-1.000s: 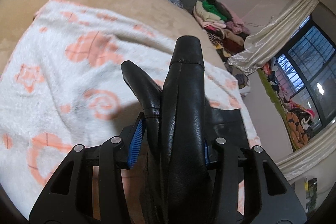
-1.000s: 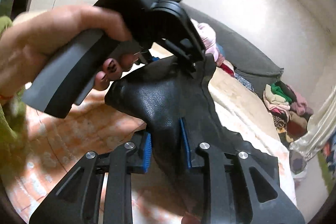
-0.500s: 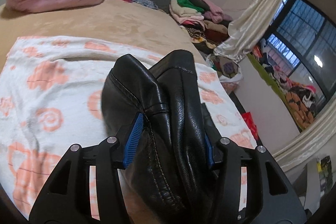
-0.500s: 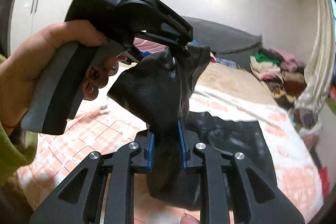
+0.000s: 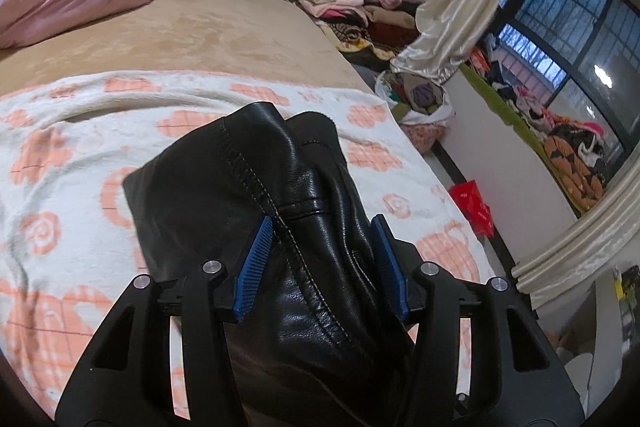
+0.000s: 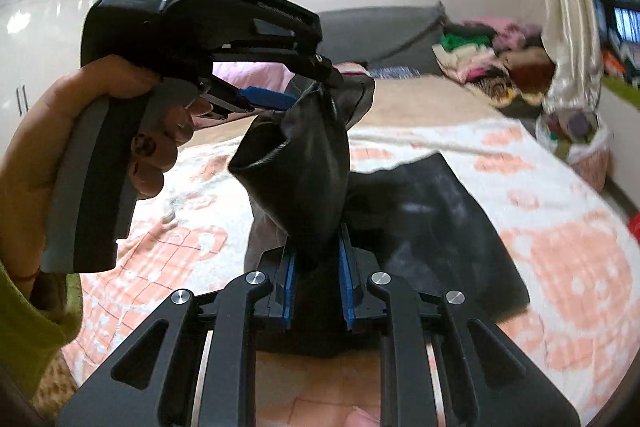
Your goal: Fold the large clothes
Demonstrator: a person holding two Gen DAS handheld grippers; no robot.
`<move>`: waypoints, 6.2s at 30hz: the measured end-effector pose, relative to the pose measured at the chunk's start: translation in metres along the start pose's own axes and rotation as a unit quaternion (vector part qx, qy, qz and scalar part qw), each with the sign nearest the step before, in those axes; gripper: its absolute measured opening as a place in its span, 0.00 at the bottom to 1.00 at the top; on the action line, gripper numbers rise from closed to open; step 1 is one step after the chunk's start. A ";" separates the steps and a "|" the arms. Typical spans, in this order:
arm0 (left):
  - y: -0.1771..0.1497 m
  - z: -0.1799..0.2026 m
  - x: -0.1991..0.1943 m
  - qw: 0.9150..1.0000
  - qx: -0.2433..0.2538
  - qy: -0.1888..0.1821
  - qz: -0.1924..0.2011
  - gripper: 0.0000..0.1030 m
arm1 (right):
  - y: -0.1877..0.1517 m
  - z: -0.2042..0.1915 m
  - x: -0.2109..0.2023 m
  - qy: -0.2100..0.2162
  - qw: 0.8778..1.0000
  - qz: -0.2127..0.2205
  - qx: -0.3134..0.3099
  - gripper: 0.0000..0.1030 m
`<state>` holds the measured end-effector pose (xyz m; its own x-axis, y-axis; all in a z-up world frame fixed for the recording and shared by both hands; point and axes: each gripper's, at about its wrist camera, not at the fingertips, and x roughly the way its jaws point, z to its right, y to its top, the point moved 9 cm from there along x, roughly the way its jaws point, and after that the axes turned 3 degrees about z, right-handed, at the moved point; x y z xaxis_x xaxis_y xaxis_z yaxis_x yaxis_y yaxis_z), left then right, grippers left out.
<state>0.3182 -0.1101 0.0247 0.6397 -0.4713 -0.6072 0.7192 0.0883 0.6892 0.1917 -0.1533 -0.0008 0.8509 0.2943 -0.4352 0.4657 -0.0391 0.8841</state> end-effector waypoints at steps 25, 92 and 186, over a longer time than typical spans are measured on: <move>-0.048 -0.043 0.017 0.997 -0.072 -0.019 -0.015 0.42 | 0.029 0.068 0.064 0.063 0.976 -0.140 0.155 0.86; -0.116 -0.020 0.049 0.994 -0.059 -0.003 -0.096 0.83 | -0.003 0.189 0.039 0.009 0.979 -0.108 0.173 0.18; -0.158 0.002 -0.062 0.995 0.074 0.072 -0.005 0.91 | -0.018 0.112 -0.068 -0.056 0.995 -0.012 0.082 0.96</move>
<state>0.1646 -0.0963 -0.0459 0.6721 -0.3408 -0.6574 0.6849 -0.0514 0.7268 0.1526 -0.2791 -0.0056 0.8564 0.1898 -0.4801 0.5119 -0.1911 0.8375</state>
